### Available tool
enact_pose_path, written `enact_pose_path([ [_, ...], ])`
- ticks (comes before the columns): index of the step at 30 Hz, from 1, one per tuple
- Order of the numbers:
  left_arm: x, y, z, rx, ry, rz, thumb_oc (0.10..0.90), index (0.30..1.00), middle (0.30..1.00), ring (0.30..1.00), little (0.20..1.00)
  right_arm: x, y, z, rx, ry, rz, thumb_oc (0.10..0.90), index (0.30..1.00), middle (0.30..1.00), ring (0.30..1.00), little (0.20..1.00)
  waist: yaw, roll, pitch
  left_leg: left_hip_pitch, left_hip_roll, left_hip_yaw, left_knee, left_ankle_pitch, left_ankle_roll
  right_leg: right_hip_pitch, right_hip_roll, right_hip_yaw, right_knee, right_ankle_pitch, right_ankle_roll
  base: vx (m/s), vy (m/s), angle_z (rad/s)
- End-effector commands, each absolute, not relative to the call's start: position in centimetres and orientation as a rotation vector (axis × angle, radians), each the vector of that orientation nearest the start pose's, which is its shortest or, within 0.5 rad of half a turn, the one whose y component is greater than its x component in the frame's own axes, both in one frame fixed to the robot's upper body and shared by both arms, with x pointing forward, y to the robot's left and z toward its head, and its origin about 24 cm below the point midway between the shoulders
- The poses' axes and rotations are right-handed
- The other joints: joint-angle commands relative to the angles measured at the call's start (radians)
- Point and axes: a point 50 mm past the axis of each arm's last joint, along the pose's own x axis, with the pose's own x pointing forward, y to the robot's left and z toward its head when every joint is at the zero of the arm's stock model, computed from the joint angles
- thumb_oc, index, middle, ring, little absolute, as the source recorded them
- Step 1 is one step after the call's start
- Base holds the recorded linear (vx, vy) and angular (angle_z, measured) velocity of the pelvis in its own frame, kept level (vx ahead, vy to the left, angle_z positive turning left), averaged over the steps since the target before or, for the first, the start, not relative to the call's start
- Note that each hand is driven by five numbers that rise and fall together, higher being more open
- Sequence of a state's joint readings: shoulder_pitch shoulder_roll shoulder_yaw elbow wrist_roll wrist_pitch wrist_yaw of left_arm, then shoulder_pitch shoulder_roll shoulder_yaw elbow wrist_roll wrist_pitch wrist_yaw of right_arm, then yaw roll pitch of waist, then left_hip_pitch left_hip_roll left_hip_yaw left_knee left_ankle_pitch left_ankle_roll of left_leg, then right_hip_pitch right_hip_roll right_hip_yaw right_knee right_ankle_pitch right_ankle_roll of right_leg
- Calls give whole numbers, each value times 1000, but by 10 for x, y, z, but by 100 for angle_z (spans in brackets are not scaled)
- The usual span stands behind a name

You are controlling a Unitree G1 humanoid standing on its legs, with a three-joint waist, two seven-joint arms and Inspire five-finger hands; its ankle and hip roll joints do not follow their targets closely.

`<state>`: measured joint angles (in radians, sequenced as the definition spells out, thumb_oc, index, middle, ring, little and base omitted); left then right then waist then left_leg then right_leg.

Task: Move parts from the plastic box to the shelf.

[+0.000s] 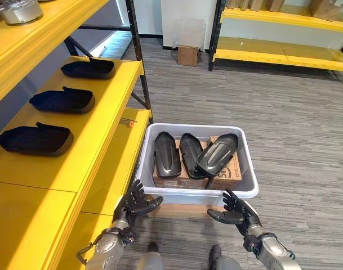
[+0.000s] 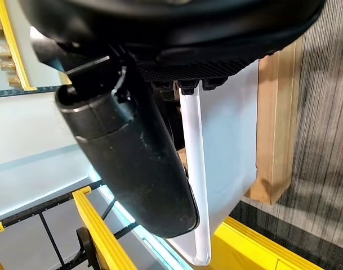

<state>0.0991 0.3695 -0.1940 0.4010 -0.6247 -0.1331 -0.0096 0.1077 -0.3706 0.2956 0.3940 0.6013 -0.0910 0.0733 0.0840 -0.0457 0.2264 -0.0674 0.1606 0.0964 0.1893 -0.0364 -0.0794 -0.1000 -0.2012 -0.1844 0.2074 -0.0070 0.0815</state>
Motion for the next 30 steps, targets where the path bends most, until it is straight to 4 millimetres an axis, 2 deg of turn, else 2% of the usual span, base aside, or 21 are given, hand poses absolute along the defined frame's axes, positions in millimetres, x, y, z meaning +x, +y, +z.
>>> enact_pose_path([
  [1,220,218,-20,-226,214,21,900,1000,1000,1000,1000,222,-196,-21,212,247,113,900,1000,1000,1000,1000,7,-23,-66,-85,73,-87,44,34,-32,103,-71,34,-23,-58,61,58,-26,-1],
  [7,220,216,-20,-233,216,9,900,1000,1000,1000,1000,229,-198,-11,173,199,118,900,1000,1000,1000,1000,3,-17,-71,-74,83,-91,19,48,-39,109,-63,20,-24,-64,59,55,-27,-1],
  [10,220,216,-18,-229,209,5,900,1000,1000,1000,1000,237,-208,7,121,117,100,900,1000,1000,1000,1000,2,-15,-79,-70,83,-92,2,53,-40,120,-65,8,-36,-62,60,94,-17,0],
  [12,218,217,-20,-218,218,-2,900,1000,1000,1000,1000,246,-222,40,68,-23,66,900,1000,1000,1000,1000,2,-16,-87,-68,78,-90,-13,56,-41,133,-69,-7,-56,-51,65,101,-4,6],
  [13,218,217,-20,-218,219,-6,900,1000,1000,1000,1000,248,-225,46,61,-54,58,900,1000,1000,1000,1000,3,-16,-88,-67,77,-90,-17,56,-40,136,-69,-8,-62,-49,65,98,12,11],
  [14,217,216,-20,-214,221,-15,900,1000,1000,1000,1000,255,-229,69,-1,-150,55,900,1000,1000,1000,1000,3,-15,-91,-66,75,-88,-20,54,-39,135,-71,-7,-67,-47,68,64,18,8],
  [16,217,213,-21,-214,226,-35,900,1000,1000,1000,1000,263,-231,92,-23,-250,51,900,1000,1000,1000,1000,7,-15,-89,-62,74,-86,-21,49,-37,136,-74,-7,-70,-45,69,72,22,0],
  [18,217,210,-21,-209,236,-63,900,1000,1000,1000,1000,275,-229,109,-144,-311,36,900,1000,1000,1000,1000,17,-14,-88,-61,71,-86,-23,44,-35,141,-77,-10,-76,-40,71,73,28,-1],
  [20,218,200,-22,-203,250,-117,900,1000,1000,1000,1000,307,-211,123,-275,-319,59,900,1000,1000,1000,1000,45,-17,-75,-75,65,-85,-14,39,-34,143,-80,-19,-84,-37,72,41,29,0],
  [23,221,197,-20,-202,247,-133,900,1000,1000,1000,1000,324,-195,124,-307,-300,90,900,1000,1000,1000,1000,59,-17,-62,-86,60,-88,-4,35,-33,136,-80,-20,-80,-38,72,-6,7,6],
  [24,221,197,-20,-202,247,-133,900,1000,1000,1000,1000,324,-195,124,-307,-300,90,900,1000,1000,1000,1000,59,-17,-62,-86,60,-88,-4,35,-33,136,-80,-20,-80,-38,72,-8,15,10],
  [27,222,195,-19,-206,249,-139,900,1000,1000,1000,1000,336,-172,124,-315,-286,142,900,1000,1000,1000,1000,69,-16,-50,-98,56,-94,7,29,-30,124,-82,-17,-66,-38,71,-1,4,1],
  [30,222,195,-19,-206,252,-134,900,1000,1000,1000,1000,341,-160,119,-300,-261,158,900,1000,1000,1000,1000,77,-16,-45,-100,50,-97,13,25,-28,125,-85,-18,-61,-38,72,0,0,0],
])
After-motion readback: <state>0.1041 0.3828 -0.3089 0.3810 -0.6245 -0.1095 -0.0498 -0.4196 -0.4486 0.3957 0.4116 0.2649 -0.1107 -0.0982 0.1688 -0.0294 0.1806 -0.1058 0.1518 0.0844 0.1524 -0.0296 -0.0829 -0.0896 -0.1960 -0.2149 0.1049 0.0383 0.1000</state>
